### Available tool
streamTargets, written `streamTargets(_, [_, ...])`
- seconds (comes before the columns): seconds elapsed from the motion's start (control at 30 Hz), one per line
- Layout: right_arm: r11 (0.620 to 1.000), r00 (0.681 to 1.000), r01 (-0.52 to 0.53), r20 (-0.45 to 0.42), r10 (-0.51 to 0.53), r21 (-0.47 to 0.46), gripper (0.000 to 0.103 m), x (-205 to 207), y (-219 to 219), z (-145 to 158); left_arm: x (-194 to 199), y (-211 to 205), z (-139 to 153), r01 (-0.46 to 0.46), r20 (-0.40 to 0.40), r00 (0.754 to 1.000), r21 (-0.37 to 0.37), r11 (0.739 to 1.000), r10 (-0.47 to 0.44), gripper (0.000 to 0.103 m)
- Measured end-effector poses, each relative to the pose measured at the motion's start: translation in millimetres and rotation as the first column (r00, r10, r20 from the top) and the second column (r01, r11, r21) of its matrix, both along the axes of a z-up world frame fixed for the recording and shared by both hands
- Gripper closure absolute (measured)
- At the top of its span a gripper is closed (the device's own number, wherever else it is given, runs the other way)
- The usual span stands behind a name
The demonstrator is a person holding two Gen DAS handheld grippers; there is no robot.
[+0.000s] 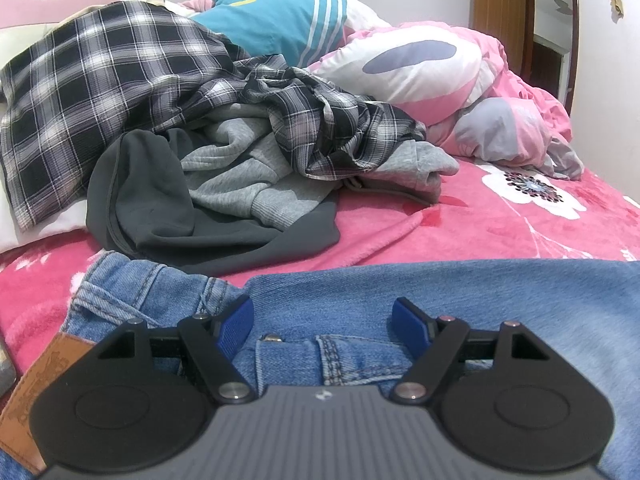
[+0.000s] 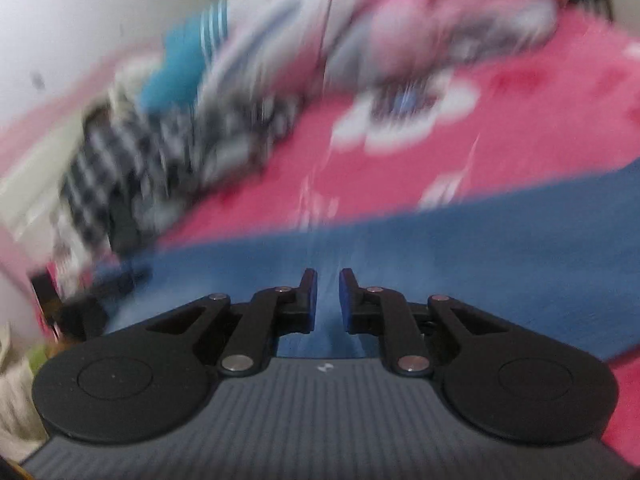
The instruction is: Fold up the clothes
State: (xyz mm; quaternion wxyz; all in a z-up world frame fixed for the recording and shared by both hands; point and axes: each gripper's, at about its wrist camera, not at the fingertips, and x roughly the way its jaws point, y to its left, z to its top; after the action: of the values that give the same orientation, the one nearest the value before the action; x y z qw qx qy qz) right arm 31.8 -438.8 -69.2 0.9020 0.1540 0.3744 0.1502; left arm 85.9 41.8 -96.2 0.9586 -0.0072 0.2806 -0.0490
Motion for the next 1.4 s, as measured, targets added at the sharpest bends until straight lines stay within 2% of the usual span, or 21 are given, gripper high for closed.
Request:
streamTargets(0.1, [0.993, 0.999, 0.018, -0.043, -0.023, -0.117, 0.097, 13.1, -2.5, -15.5, -1.0, 1.6, -0.2, 0.003, 0.002, 1.0, -0.01, 1.0, -0.003, 0.025])
streamTargets(0.17, [0.98, 0.983, 0.17, -0.049, -0.176, -0.102, 0.097, 17.5, -44.5, -15.1, -1.1, 1.9, -0.1, 0.005, 0.002, 1.0, -0.013, 1.0, -0.005, 0.025])
streamTargets(0.23, [0.905, 0.915, 0.388, -0.045, -0.401, -0.174, 0.096, 20.8, -88.9, -9.8, -1.0, 2.3, -0.1, 0.007, 0.002, 1.0, -0.015, 1.0, -0.007, 0.025])
streamTargets(0.3, [0.768, 0.796, 0.581, -0.011, -0.605, -0.269, 0.091, 12.6, -124.5, 4.4, -1.3, 3.1, -0.1, 0.009, 0.003, 1.0, -0.021, 1.0, -0.009, 0.025])
streamTargets(0.37, [0.748, 0.77, 0.629, 0.038, -0.637, -0.212, 0.091, -7.0, -129.2, 30.3, -1.2, 4.5, 0.2, 0.01, 0.003, 1.0, -0.03, 0.999, -0.01, 0.024])
streamTargets(0.47, [0.839, 0.868, 0.497, 0.139, -0.477, -0.223, 0.091, -20.8, -71.5, 63.6, -1.8, 2.7, 2.5, 0.019, -0.003, 1.0, -0.033, 0.999, -0.019, 0.023])
streamTargets(0.53, [0.918, 0.943, 0.32, 0.172, -0.285, -0.232, 0.091, -15.0, -9.9, 74.8, -4.0, -1.3, 6.0, 0.03, -0.01, 0.999, -0.028, 0.999, -0.03, 0.023])
streamTargets(0.57, [0.95, 0.966, 0.228, 0.17, -0.193, -0.215, 0.091, -12.4, 17.3, 75.9, -5.1, -3.3, 7.7, 0.035, -0.014, 0.999, -0.026, 0.999, -0.035, 0.023])
streamTargets(0.67, [0.997, 0.99, -0.033, 0.132, 0.041, -0.069, 0.091, 3.8, 85.4, 72.4, -8.5, -9.3, 12.9, 0.051, -0.025, 0.998, -0.019, 0.999, -0.052, 0.022])
streamTargets(0.73, [0.988, 0.983, -0.151, 0.107, 0.15, 0.006, 0.091, 21.8, 122.2, 62.1, -10.7, -13.3, 16.4, 0.062, -0.033, 0.998, -0.014, 0.998, -0.062, 0.021])
streamTargets(0.77, [0.984, 0.979, -0.181, 0.099, 0.18, -0.004, 0.091, 32.0, 136.1, 52.7, -11.8, -15.3, 18.2, 0.067, -0.036, 0.997, -0.012, 0.998, -0.068, 0.021])
streamTargets(0.87, [0.967, 0.966, -0.243, 0.076, 0.249, -0.073, 0.091, 63.5, 174.3, 20.9, -14.9, -22.0, 22.6, 0.084, -0.049, 0.995, 0.001, 0.996, -0.084, 0.019])
streamTargets(0.97, [0.949, 0.97, -0.229, 0.034, 0.241, -0.217, 0.091, 68.3, 177.2, -11.6, -18.2, -37.9, 10.6, 0.111, -0.032, 0.994, 0.12, 0.987, -0.108, 0.018])
streamTargets(1.0, [0.948, 0.977, -0.199, 0.025, 0.211, -0.25, 0.091, 64.1, 162.3, -20.1, -20.3, -41.5, 7.1, 0.118, -0.019, 0.993, 0.15, 0.982, -0.116, 0.018])
streamTargets(1.07, [0.969, 0.991, -0.112, 0.053, 0.127, -0.221, 0.093, 53.9, 109.6, -25.7, -21.8, -36.0, 3.1, 0.13, -0.002, 0.991, 0.119, 0.984, -0.131, 0.018])
streamTargets(1.13, [0.976, 0.997, 0.052, 0.068, -0.038, -0.212, 0.093, 39.8, 48.9, -26.2, -21.1, -31.5, 0.9, 0.137, 0.003, 0.991, 0.087, 0.987, -0.137, 0.017])
streamTargets(1.2, [0.952, 0.97, 0.238, 0.094, -0.224, -0.19, 0.093, 17.3, -22.8, -24.5, -19.4, -29.3, -0.3, 0.14, 0.003, 0.99, 0.066, 0.988, -0.141, 0.015])
streamTargets(1.23, [0.929, 0.942, 0.334, 0.099, -0.322, -0.16, 0.093, 3.4, -57.0, -24.8, -19.3, -30.0, -0.6, 0.14, 0.004, 0.99, 0.069, 0.988, -0.141, 0.014])
streamTargets(1.3, [0.85, 0.854, 0.519, 0.095, -0.511, -0.088, 0.093, -25.8, -124.0, -26.3, -19.2, -31.4, -1.3, 0.14, 0.005, 0.99, 0.076, 0.987, -0.14, 0.014])
streamTargets(1.37, [0.746, 0.744, 0.66, 0.066, -0.665, 0.088, 0.092, -57.1, -173.2, -26.6, -19.0, -32.8, -2.0, 0.139, 0.007, 0.99, 0.082, 0.987, -0.14, 0.014])
streamTargets(1.4, [0.717, 0.715, 0.683, 0.072, -0.695, 0.139, 0.091, -66.7, -178.6, -24.0, -19.0, -33.5, -2.3, 0.139, 0.007, 0.99, 0.086, 0.987, -0.14, 0.014])
